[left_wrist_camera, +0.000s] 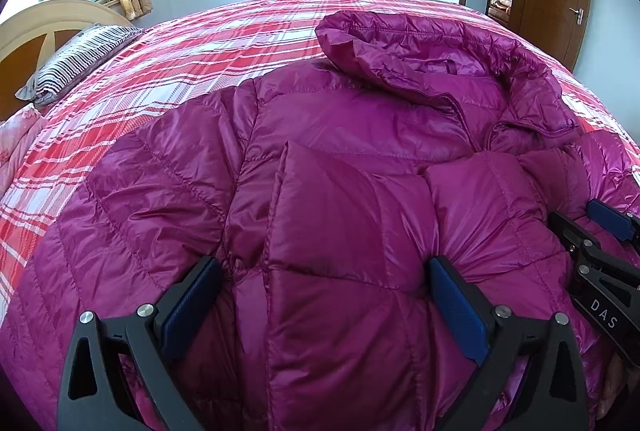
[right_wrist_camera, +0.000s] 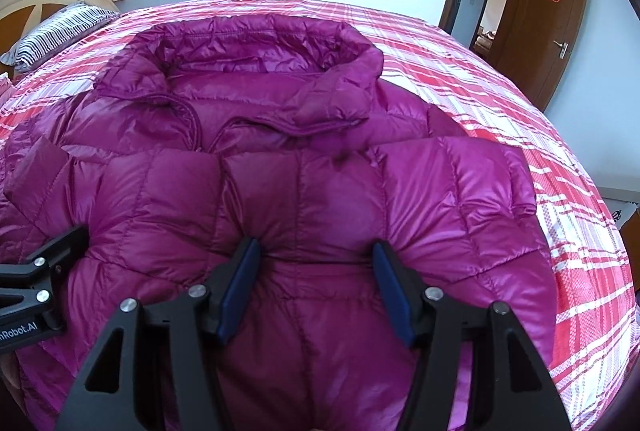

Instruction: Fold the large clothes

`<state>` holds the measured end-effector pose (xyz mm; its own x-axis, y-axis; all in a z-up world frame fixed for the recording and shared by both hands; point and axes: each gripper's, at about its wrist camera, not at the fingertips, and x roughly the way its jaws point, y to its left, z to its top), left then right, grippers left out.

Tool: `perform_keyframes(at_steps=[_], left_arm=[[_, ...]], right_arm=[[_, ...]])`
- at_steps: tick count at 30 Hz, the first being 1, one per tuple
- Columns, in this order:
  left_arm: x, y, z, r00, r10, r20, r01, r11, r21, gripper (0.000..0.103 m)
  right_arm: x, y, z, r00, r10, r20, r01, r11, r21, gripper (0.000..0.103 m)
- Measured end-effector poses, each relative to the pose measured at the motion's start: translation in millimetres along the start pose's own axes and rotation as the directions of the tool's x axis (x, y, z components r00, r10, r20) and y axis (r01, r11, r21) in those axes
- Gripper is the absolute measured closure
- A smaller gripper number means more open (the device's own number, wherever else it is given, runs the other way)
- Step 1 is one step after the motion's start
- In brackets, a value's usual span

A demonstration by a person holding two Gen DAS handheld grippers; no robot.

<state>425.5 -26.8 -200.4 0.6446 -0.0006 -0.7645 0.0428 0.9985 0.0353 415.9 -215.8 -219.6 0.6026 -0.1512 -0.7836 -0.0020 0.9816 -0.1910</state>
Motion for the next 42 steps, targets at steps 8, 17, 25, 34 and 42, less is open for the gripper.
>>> perform_keyframes(at_steps=[8,17,25,34,42], left_arm=[[2,1,3,1.0,0.0,-0.011,0.0,1.0,0.001,0.001],[-10,1,7,0.999,0.017,-0.036,-0.016,1.0,0.015,0.001],[-96,64,-26,0.998,0.0,0.059,0.001,1.0,-0.005,0.001],[-166,264,-116,0.943,0.321,0.089,-0.287,0.919,-0.27,0.001],[-171,311,-157,0.962,0.266,0.064,-0.223,0.896,-0.384,0.019]], right_arm=[[1,1,-1,1.0,-0.007,0.002,0.007,1.0,-0.007,0.04],[1,-1,-1,1.0,-0.024,0.001,0.024,1.0,0.007,0.032],[1,-4,0,1.0,-0.03,0.002,0.03,0.999,0.013,0.029],[-1,-3,-1,0.999,-0.046,0.006,0.045,0.999,0.013,0.026],[-1,-2,-1,0.998,-0.055,0.011,0.055,0.998,0.009,0.025]])
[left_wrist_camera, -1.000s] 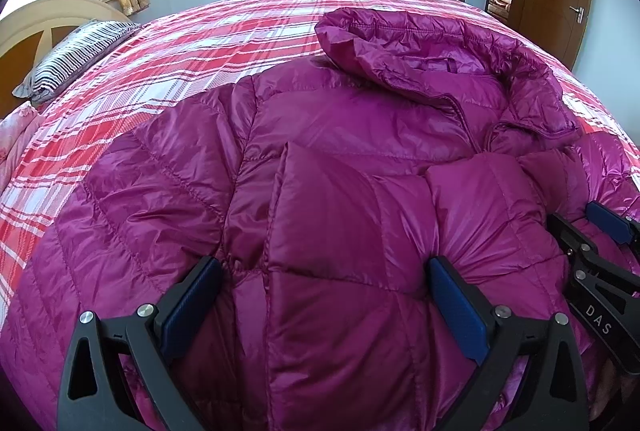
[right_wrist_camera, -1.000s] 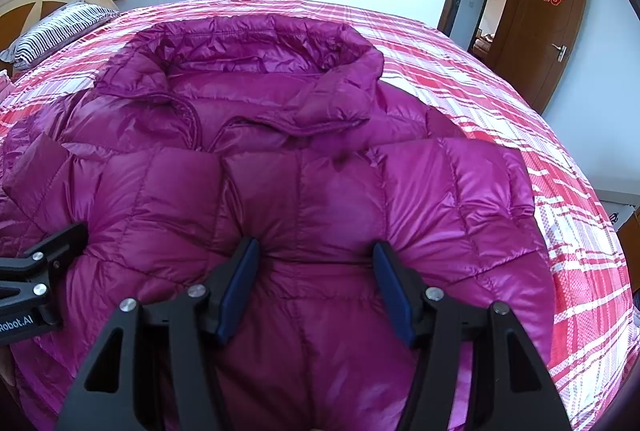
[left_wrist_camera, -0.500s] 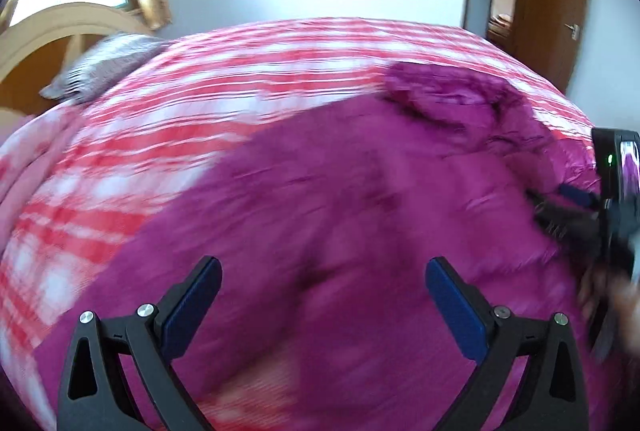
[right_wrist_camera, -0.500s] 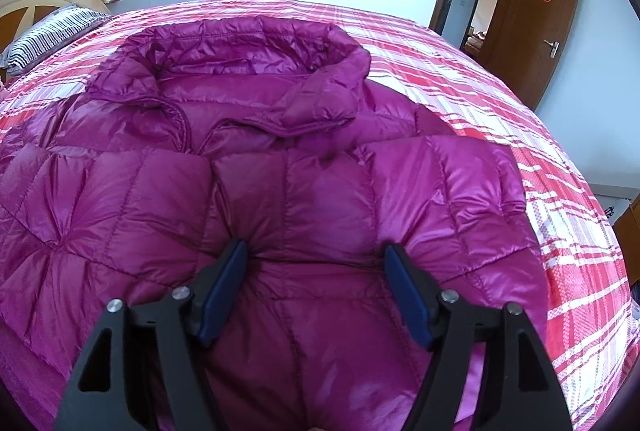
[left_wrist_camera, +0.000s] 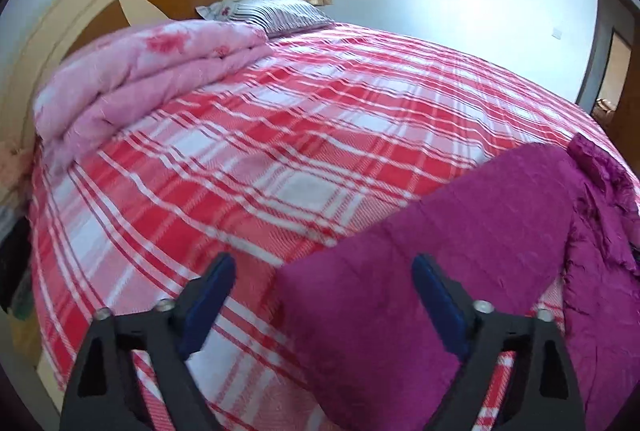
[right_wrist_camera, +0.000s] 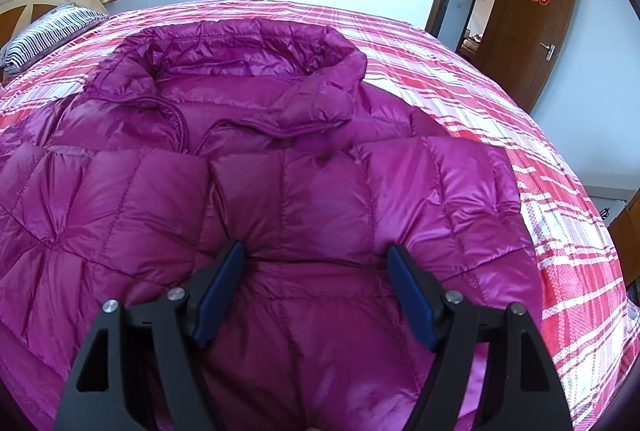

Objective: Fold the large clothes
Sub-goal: 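Grasp the other sleeve cuff with the left gripper and lift it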

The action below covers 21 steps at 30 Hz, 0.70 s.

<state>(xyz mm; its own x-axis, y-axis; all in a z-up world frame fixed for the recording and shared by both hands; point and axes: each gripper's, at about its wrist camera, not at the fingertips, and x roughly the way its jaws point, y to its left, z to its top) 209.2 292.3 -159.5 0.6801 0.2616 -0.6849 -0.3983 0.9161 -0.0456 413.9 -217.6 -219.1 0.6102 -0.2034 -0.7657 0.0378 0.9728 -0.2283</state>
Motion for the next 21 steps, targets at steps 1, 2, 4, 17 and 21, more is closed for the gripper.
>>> perform_keyframes(at_steps=[1,2,4,17,21], left_arm=[[4,-3,-3,1.0,-0.005,-0.014,0.005,1.0,-0.002,0.024],[9,-5,-6,0.999,-0.009,-0.032,0.008,1.0,-0.009,0.036],[17,-5,-13,0.998,-0.003,-0.063,0.001,0.999,-0.032,0.051],[-57,-32,33,0.99,-0.089,0.109,0.089,0.996,0.005,0.091],[-93,-59,65,0.97,-0.14,0.199,0.135,0.99,0.042,0.091]], right_arm=[[0,0,0,1.0,-0.003,0.001,0.003,1.0,0.0,0.024],[0,0,0,1.0,-0.004,0.001,0.004,1.0,0.001,0.024],[0,0,0,1.0,-0.005,0.002,0.005,1.0,0.001,0.024],[-11,-20,1,0.993,0.115,0.005,-0.115,0.991,0.074,0.02],[-39,-39,2,0.983,0.17,0.07,-0.177,0.978,0.107,0.018]])
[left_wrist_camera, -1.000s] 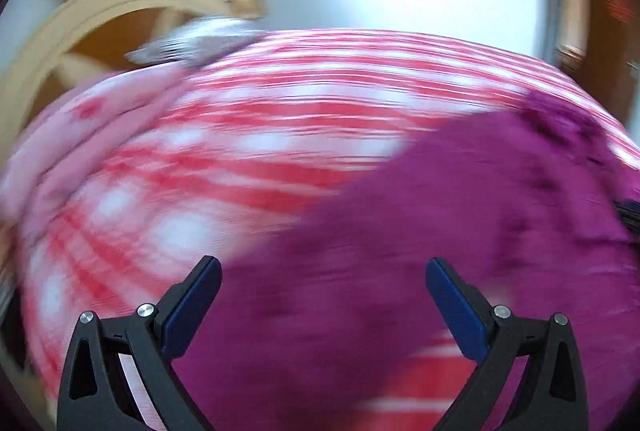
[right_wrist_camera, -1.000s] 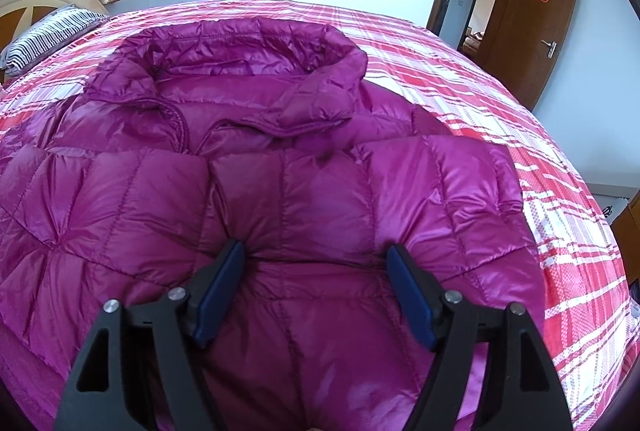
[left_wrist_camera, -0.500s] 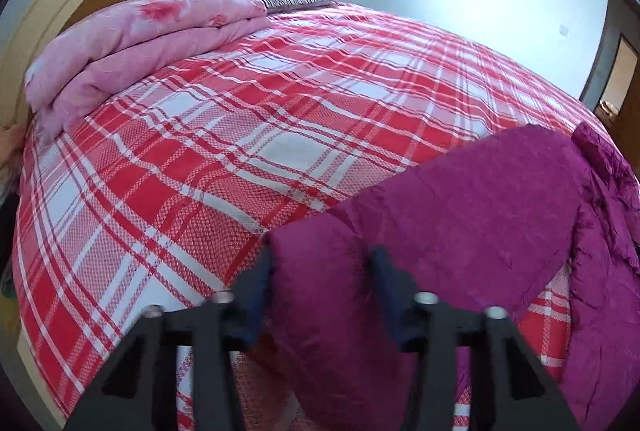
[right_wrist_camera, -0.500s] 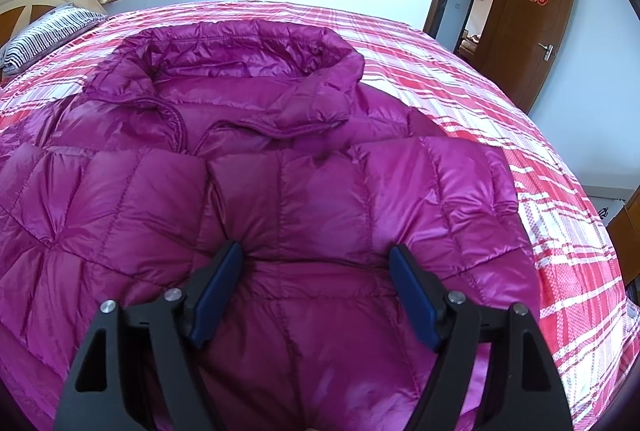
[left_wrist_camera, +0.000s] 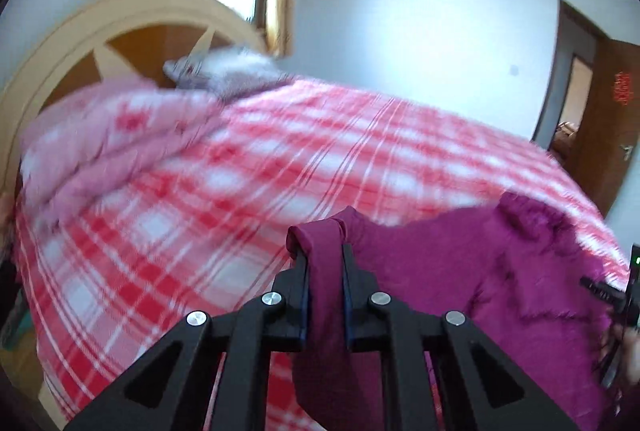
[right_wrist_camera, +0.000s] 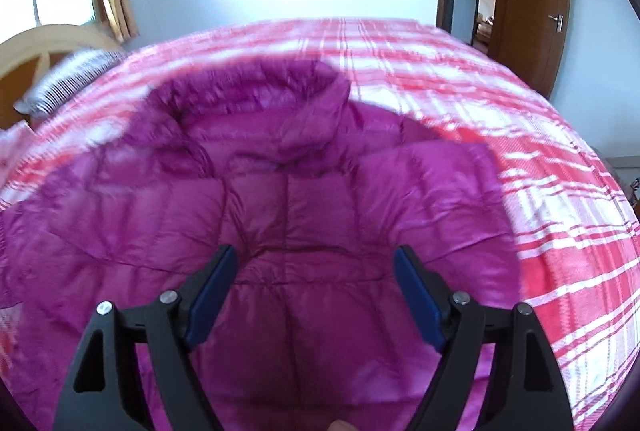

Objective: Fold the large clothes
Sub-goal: 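Grasp the other sleeve cuff with the left gripper and lift it, then lay the sleeve across the jacket body with the left gripper and release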

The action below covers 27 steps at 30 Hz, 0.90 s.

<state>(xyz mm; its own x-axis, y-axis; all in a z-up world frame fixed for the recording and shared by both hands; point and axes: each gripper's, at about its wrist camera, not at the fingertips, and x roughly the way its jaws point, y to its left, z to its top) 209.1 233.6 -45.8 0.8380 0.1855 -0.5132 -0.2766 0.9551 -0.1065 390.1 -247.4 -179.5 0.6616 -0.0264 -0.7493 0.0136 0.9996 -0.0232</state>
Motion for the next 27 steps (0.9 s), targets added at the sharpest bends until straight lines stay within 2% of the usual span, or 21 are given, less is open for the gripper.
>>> perform_keyframes(at_steps=[6,10,14,17,19,23,27], left_arm=[[-34,-77,51,0.986,-0.108,0.126,0.097,0.991,0.094,0.091],[-47,-139,68,0.966,-0.21,0.153,0.185,0.969,0.161,0.091],[-52,-206,69,0.941,-0.307,0.144,0.267,0.932,0.244,0.091],[-46,-253,54,0.928,-0.357,0.11,0.308,0.898,0.315,0.091],[-38,-280,36,0.92,-0.389,0.059,0.345,0.87,0.351,0.091],[-14,-328,-14,0.93,-0.366,-0.004,0.332,0.838,0.434,0.091],[22,-370,-66,0.951,-0.303,-0.069,0.294,0.808,0.511,0.091]], right_arm=[[-46,-30,6,0.993,0.05,0.103,-0.058,0.995,0.083,0.006],[-57,-43,-4,0.992,0.065,0.109,-0.075,0.993,0.091,0.005],[-58,-54,-20,0.993,0.049,0.111,-0.058,0.995,0.08,0.005],[-62,-69,-31,0.991,0.028,0.132,-0.039,0.996,0.085,0.005],[-65,-80,-38,0.988,0.013,0.154,-0.028,0.995,0.1,0.005],[-66,-96,-47,0.982,0.012,0.187,-0.041,0.987,0.156,0.005],[-62,-107,-54,0.982,0.028,0.188,-0.068,0.975,0.21,0.001]])
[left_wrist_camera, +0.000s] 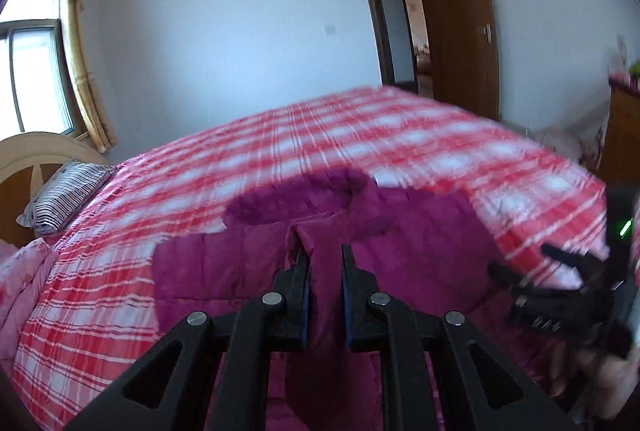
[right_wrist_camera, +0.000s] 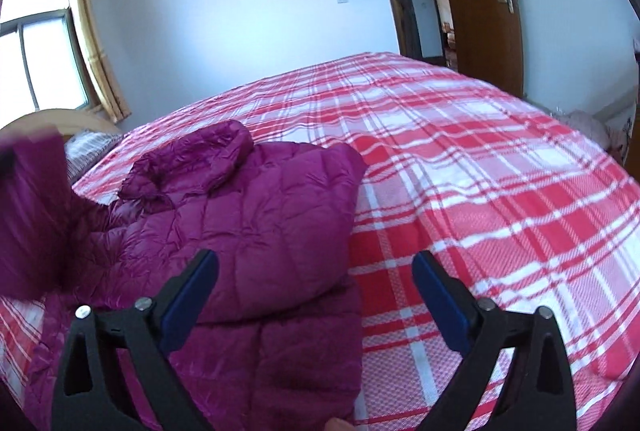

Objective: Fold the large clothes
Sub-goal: 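Lay the sleeve across the jacket body with the left gripper and release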

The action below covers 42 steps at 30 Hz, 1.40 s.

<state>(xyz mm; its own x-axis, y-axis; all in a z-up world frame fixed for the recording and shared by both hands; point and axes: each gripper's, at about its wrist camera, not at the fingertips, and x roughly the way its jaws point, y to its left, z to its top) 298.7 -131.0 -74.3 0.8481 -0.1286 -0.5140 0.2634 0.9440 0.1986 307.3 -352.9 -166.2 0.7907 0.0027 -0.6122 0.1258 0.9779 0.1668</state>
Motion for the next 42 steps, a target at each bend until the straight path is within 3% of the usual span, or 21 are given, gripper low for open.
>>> perform_keyframes(at_steps=[5,7,9,10,11,13,17,19,21,23,26,29,31,36,38,42], left_arm=[[49,-37,-26,0.994,0.002,-0.113,0.001,0.999,0.034,0.087],[50,-49,-26,0.994,-0.009,-0.109,0.015,0.999,0.05,0.084],[46,-61,-23,0.995,-0.027,-0.094,0.033,0.997,0.072,0.074],[41,-66,-20,0.996,-0.045,-0.08,0.052,0.995,0.08,0.06],[35,-70,-19,0.997,-0.054,-0.06,0.059,0.995,0.085,0.04],[15,-71,-16,0.999,-0.052,0.005,0.051,0.994,0.098,0.022],[-9,-53,-16,0.996,-0.034,0.079,0.022,0.99,0.143,0.021],[-13,-25,-18,0.995,0.021,0.095,-0.034,0.99,0.139,0.021],[-5,11,-20,0.989,0.114,0.093,-0.124,0.986,0.115,0.021],[10,51,-22,0.974,0.218,0.063,-0.222,0.973,0.065,0.021],[41,109,-22,0.947,0.319,-0.034,-0.32,0.945,-0.066,0.021],[74,144,-22,0.936,0.332,-0.12,-0.349,0.921,-0.173,0.021],[96,153,-27,0.935,0.311,-0.172,-0.344,0.915,-0.211,0.021],[139,144,-45,0.921,0.306,-0.242,-0.351,0.921,-0.171,0.021],[149,143,-58,0.917,0.293,-0.27,-0.344,0.925,-0.164,0.021],[162,146,-68,0.918,0.254,-0.305,-0.319,0.929,-0.188,0.017]], right_arm=[[1,-12,-4,1.0,-0.025,-0.004,0.025,0.998,0.065,0.001],[0,-14,-5,1.0,-0.024,-0.001,0.024,0.997,0.073,0.0],[2,-16,-5,1.0,-0.024,-0.007,0.025,0.996,0.084,0.0],[3,-17,-5,1.0,-0.022,-0.012,0.023,0.996,0.089,0.0],[4,-19,-5,1.0,-0.018,-0.019,0.02,0.995,0.101,0.0],[5,-23,-6,1.0,-0.013,-0.024,0.016,0.993,0.119,0.0],[2,-27,-6,1.0,-0.007,-0.01,0.008,0.99,0.141,0.0],[-8,-29,-5,0.999,0.01,0.036,-0.015,0.988,0.151,0.0],[-18,-25,-2,0.998,-0.032,0.056,0.025,0.991,0.131,0.002],[-34,-12,6,0.994,-0.068,0.083,0.06,0.993,0.102,0.007],[-58,32,21,0.992,0.01,0.125,-0.012,1.0,0.022,0.007],[-54,94,24,0.989,0.132,0.071,-0.122,0.984,-0.129,0.011],[-39,124,19,0.987,0.163,0.013,-0.158,0.97,-0.182,0.017],[25,163,-9,0.989,0.069,-0.128,-0.101,0.96,-0.263,0.026],[41,159,-19,0.988,0.019,-0.15,-0.059,0.963,-0.265,0.027],[48,145,-25,0.981,0.024,-0.191,-0.066,0.974,-0.216,0.027]])
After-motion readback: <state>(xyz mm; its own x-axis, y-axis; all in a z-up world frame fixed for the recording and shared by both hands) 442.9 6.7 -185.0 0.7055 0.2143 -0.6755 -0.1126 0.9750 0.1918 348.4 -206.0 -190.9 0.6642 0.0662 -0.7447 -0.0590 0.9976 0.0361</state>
